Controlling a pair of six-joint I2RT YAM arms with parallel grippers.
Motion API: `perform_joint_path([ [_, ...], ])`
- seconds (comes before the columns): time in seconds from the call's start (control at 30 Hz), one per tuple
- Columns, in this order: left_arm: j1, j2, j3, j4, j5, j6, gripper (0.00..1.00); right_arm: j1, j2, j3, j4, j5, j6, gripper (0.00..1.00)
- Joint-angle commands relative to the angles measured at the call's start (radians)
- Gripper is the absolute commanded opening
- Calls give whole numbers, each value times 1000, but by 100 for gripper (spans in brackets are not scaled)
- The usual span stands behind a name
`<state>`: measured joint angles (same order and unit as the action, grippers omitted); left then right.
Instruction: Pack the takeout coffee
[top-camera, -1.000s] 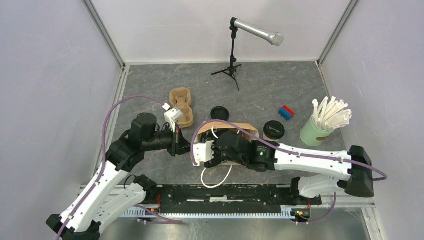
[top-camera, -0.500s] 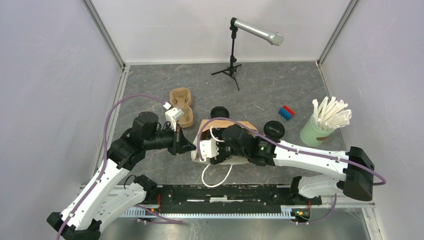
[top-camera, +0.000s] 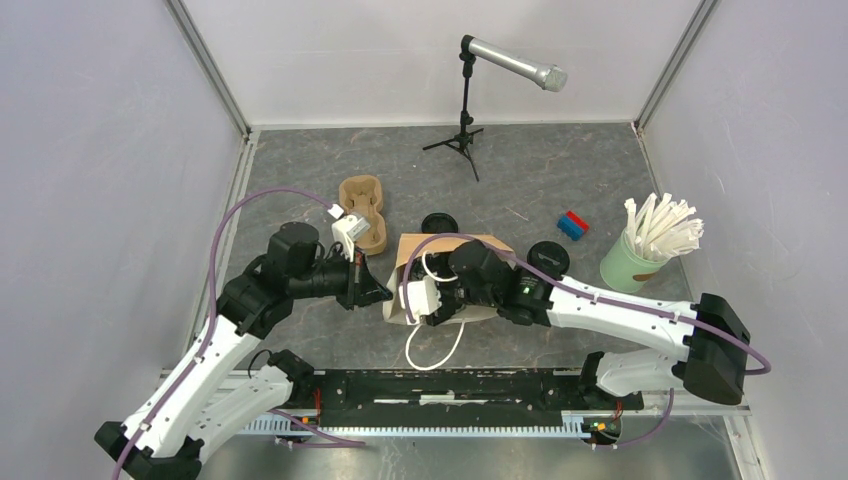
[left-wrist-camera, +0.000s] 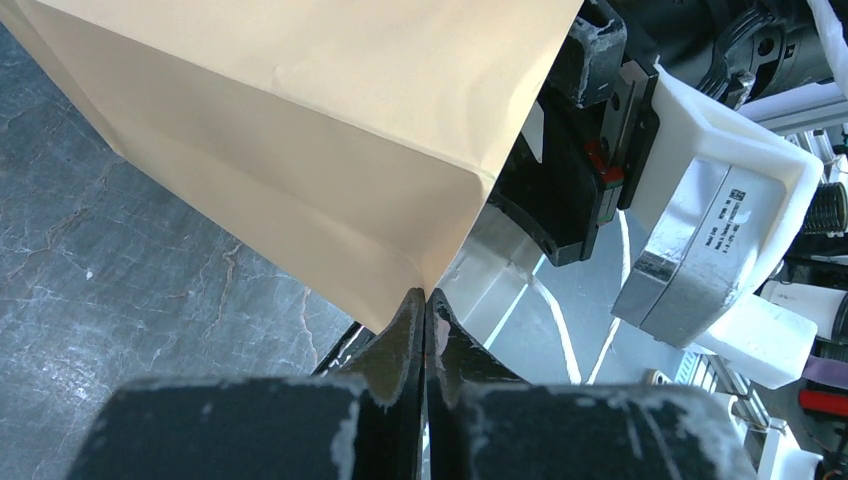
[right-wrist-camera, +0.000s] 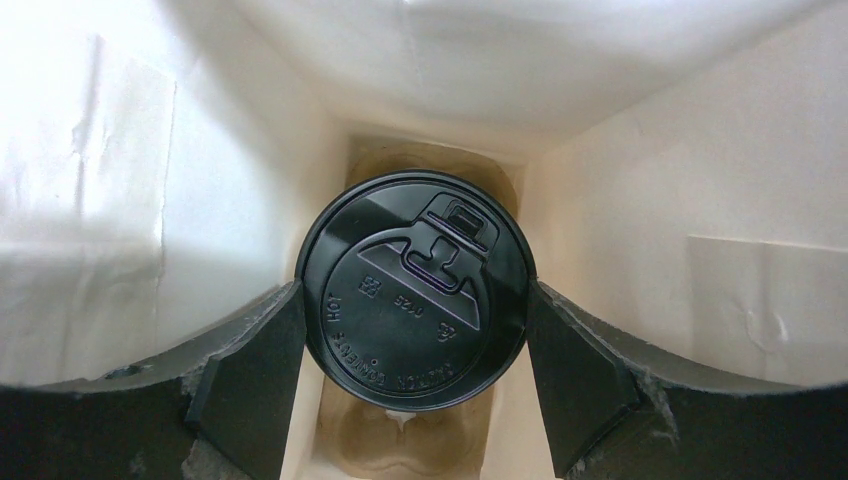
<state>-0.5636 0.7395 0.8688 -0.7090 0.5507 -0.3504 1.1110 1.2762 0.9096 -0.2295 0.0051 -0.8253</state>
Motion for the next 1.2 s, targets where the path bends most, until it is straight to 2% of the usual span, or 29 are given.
perform_joint_path([
  [0.0, -4, 9, 17, 9, 11, -5, 2, -27, 9, 60, 13, -45, -69, 64],
  [0.3, -4, 20, 10, 22, -3, -28, 2, -38, 43, 79, 7, -88, -142, 64],
  [0.43, -4, 23, 28, 5, -57, -52, 3, -38, 44, 63, 31, -113, -146, 63],
  [0.53, -2, 28, 53, -25, -167, -109, 15, -38, 27, 34, 65, -111, -138, 62],
  [0.57, -3, 31, 61, -27, -178, -126, 15, -39, 21, 25, 74, -115, -138, 62],
  [0.63, -3, 35, 72, -24, -192, -159, 16, -39, 16, 9, 91, -112, -138, 62],
  [0.73, -3, 44, 85, -27, -206, -188, 24, -39, 15, -15, 129, -92, -146, 62],
  [0.87, -3, 50, 82, -22, -216, -200, 27, -46, 16, -40, 176, -64, -145, 62],
  [1.0, -3, 61, 82, -23, -222, -207, 40, -52, 19, -50, 212, -53, -142, 62],
  [1.17, -4, 62, 59, 2, -235, -225, 45, -60, 25, -46, 222, -51, -139, 62],
])
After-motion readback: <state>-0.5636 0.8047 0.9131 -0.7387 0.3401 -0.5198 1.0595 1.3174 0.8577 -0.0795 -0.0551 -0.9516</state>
